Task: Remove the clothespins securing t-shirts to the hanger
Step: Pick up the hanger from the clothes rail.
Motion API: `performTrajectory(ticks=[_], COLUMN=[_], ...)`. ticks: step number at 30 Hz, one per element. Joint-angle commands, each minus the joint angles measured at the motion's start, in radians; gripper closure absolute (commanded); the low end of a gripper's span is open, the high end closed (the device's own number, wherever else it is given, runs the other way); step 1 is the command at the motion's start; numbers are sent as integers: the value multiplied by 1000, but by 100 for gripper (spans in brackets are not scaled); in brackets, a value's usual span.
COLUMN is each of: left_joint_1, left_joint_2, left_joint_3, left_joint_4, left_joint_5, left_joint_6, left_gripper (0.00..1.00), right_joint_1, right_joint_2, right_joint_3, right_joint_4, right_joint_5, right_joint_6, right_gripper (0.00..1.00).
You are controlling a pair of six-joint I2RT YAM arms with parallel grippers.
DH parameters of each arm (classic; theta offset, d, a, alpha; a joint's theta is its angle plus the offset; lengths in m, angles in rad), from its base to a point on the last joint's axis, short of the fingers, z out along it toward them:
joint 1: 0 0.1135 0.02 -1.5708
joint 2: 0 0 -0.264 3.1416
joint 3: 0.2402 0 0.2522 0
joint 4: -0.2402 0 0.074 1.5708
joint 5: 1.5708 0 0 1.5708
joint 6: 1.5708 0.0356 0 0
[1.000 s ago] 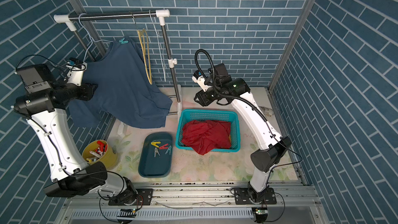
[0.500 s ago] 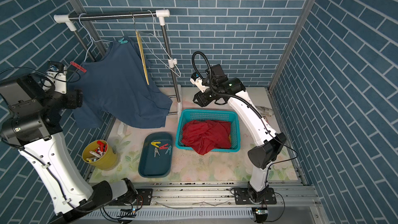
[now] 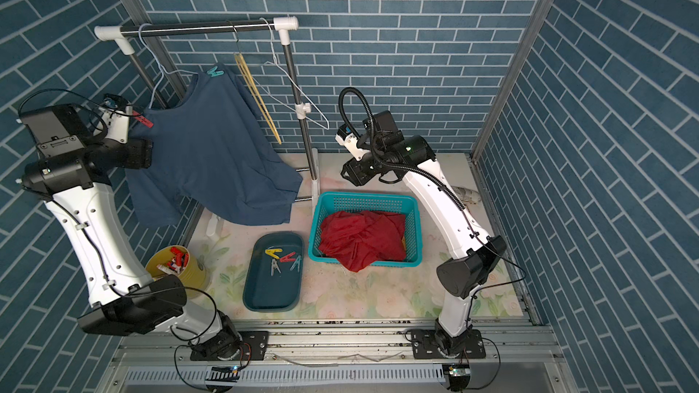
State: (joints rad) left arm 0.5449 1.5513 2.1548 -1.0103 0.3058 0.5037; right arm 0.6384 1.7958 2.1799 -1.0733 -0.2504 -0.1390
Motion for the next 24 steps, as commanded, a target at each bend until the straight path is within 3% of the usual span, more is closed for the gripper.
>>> performTrajectory(ticks=[1, 11, 16, 24], left_joint_1=[11, 13, 11, 10], left_joint_2=[8, -74, -133, -212], left_joint_3=[45, -41, -118, -102], left_joint_4=[-57, -57, 10, 88], left_joint_5=[203, 263, 318, 249], left_joint_6=[-30, -19, -80, -167], left_gripper=[33, 97, 100, 100], right_joint_1=[0, 1, 1, 0], right_joint_2=[-29, -98, -118, -160], right_joint_3=[70, -34, -48, -91], right_joint_4=[-61, -18, -19, -4], right_joint_5=[28, 35, 55, 63], right_joint_6=[-10, 54, 36, 45], right_gripper=[47, 48, 49, 49])
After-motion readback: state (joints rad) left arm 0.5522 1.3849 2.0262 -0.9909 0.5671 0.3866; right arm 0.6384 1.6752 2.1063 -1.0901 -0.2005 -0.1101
